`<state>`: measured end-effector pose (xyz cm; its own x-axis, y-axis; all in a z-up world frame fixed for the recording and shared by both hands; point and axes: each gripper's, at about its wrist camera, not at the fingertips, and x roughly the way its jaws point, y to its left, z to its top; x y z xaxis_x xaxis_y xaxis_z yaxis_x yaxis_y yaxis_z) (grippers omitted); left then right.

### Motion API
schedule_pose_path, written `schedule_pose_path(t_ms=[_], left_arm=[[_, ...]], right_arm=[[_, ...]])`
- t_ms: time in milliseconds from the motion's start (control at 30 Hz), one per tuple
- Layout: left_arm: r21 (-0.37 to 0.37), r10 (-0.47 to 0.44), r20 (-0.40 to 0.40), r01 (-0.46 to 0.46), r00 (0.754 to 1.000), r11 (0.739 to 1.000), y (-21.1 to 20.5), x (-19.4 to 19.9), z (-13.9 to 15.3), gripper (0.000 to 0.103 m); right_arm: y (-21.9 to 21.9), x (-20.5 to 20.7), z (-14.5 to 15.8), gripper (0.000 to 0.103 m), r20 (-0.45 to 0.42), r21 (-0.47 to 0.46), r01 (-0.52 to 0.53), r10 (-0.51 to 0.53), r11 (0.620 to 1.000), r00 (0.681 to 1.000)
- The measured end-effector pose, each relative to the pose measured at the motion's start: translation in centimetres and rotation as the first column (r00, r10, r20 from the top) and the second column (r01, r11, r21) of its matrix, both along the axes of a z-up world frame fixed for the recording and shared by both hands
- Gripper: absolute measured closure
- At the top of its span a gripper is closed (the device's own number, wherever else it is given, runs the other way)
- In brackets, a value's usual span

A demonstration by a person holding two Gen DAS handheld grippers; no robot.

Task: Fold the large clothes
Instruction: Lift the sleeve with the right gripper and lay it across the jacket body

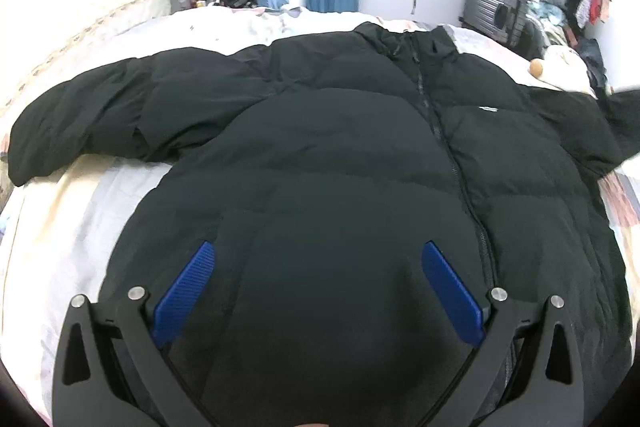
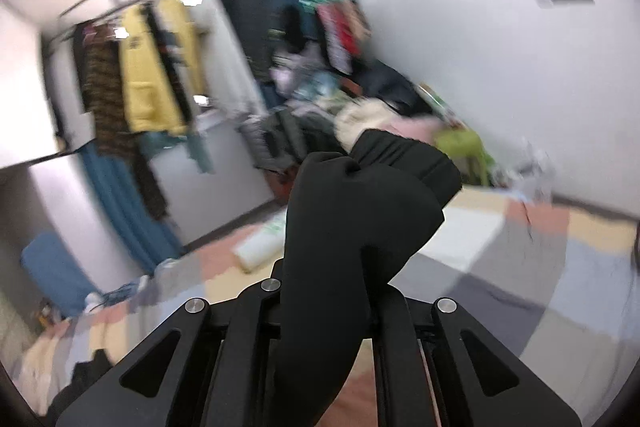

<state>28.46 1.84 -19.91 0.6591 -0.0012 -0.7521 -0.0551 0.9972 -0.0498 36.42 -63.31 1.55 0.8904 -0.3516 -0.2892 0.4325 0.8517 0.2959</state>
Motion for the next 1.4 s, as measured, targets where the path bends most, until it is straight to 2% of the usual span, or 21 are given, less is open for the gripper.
schedule_pose_path(t_ms=[133,300,433,533,700,833,967,1033,1233,1400], left_arm=[[0.025,-0.039,0.018,0.038,0.999,0.999,0.3,-1.0,0.9,0.000],[-0.020,-0.059,0.039,0.060,0.997,0.998,1.7,-1.6,1.6,0.000],[-0.025,-0.064,0.093,0.066,0.994,0.997,2.9,-2.2,2.4,0.000],[-0.014,-0.068,0.119,0.070,0.991,0.997,3.7,-2.4,2.6,0.000],[-0.036,-0.047,0.132,0.052,0.990,0.998,5.4,-2.4,2.5,0.000],[-0.076,-0.016,0.125,0.026,0.992,0.997,7.0,-2.0,2.0,0.000],[-0.049,0.005,0.130,0.002,0.991,0.999,7.5,-2.0,1.8,0.000],[-0.011,0.016,0.151,-0.014,0.988,1.000,7.8,-2.3,1.8,0.000],[-0.058,0.069,0.126,-0.062,0.990,0.996,9.6,-1.7,1.3,0.000],[-0.075,0.103,0.110,-0.095,0.989,0.993,10.7,-1.1,0.5,0.000]], right_arm=[[7.6,0.2,5.2,0.094,0.024,-0.117,-0.080,0.084,0.990,0.996],[17.5,0.6,9.2,0.092,0.035,-0.231,-0.190,0.204,0.954,0.978],[25.7,1.3,9.7,0.090,0.030,-0.272,-0.284,0.303,0.919,0.953],[33.1,2.2,8.7,0.088,-0.007,-0.322,-0.367,0.386,0.873,0.923],[43.4,2.5,4.6,0.088,-0.082,-0.371,-0.503,0.512,0.781,0.855],[50.5,3.3,0.0,0.088,-0.166,-0.353,-0.621,0.606,0.700,0.778],[55.9,3.9,-4.5,0.088,-0.247,-0.316,-0.703,0.661,0.637,0.709],[57.9,3.6,-7.4,0.088,-0.292,-0.294,-0.739,0.679,0.606,0.674],[62.3,4.9,-16.2,0.088,-0.443,-0.205,-0.820,0.696,0.535,0.565],[64.2,5.6,-23.6,0.088,-0.554,-0.132,-0.845,0.669,0.518,0.496]])
